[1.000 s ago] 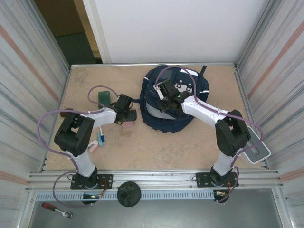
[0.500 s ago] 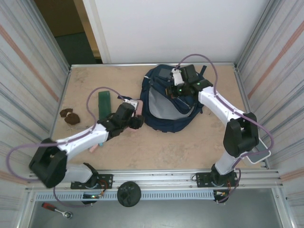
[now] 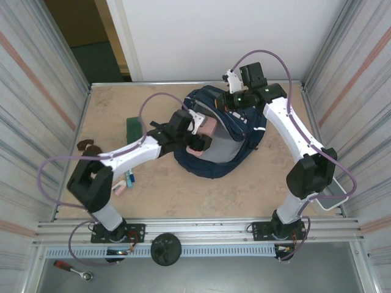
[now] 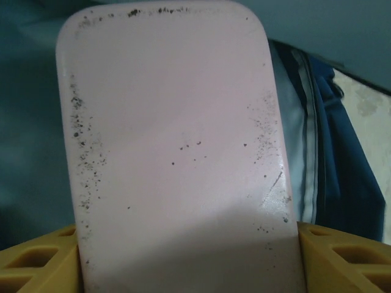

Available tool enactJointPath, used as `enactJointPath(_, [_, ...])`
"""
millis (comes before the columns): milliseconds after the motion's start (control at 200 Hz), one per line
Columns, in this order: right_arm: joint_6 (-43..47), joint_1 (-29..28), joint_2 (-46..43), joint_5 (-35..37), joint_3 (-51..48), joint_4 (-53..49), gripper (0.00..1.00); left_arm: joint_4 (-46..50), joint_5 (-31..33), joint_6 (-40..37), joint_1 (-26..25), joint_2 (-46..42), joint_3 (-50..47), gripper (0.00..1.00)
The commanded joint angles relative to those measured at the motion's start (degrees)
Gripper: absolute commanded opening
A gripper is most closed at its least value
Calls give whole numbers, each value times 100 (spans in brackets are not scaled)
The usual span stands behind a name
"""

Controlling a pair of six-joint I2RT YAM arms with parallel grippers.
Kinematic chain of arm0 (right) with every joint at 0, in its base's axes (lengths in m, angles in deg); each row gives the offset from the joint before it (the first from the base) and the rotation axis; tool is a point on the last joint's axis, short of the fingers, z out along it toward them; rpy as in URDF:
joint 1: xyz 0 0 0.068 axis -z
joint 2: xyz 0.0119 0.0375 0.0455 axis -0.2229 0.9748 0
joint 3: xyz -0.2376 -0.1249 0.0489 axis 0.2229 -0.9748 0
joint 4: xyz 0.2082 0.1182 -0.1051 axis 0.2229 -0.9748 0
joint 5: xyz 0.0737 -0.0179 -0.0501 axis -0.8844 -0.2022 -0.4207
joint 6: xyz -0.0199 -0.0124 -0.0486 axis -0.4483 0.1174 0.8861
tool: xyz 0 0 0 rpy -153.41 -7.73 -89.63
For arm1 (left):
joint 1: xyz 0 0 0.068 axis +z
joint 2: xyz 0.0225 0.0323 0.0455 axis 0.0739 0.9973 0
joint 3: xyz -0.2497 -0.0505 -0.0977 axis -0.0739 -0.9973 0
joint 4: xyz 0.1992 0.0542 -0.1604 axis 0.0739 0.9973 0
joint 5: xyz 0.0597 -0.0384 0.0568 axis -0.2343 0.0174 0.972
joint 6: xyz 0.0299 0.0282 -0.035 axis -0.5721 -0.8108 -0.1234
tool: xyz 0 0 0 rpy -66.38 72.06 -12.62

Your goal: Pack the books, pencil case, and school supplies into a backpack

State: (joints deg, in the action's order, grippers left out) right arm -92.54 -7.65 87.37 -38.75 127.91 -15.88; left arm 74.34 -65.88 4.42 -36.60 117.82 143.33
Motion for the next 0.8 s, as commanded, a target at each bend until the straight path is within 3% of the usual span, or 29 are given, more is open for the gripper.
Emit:
enactJointPath(0, [-393, 197, -70, -836, 501, 651, 0, -224, -264, 321, 15, 474, 542, 38])
enactJointPath(411, [-1154, 420, 307, -1816, 672, 1319, 0, -881, 238, 583, -288, 2182, 1875, 44])
enactJointPath(601, [-1204, 427, 374, -1832, 520, 1387, 0, -1028, 361, 386, -478, 2532, 2295, 68])
enactJointPath(691, [-1159, 449, 315, -1789, 356, 1411, 0, -1202, 662, 307, -456, 2152, 1722, 78])
enactJointPath(797, [-1140, 480, 278, -1767, 142, 1513, 0, -1429, 535, 363, -377, 1640, 935, 83])
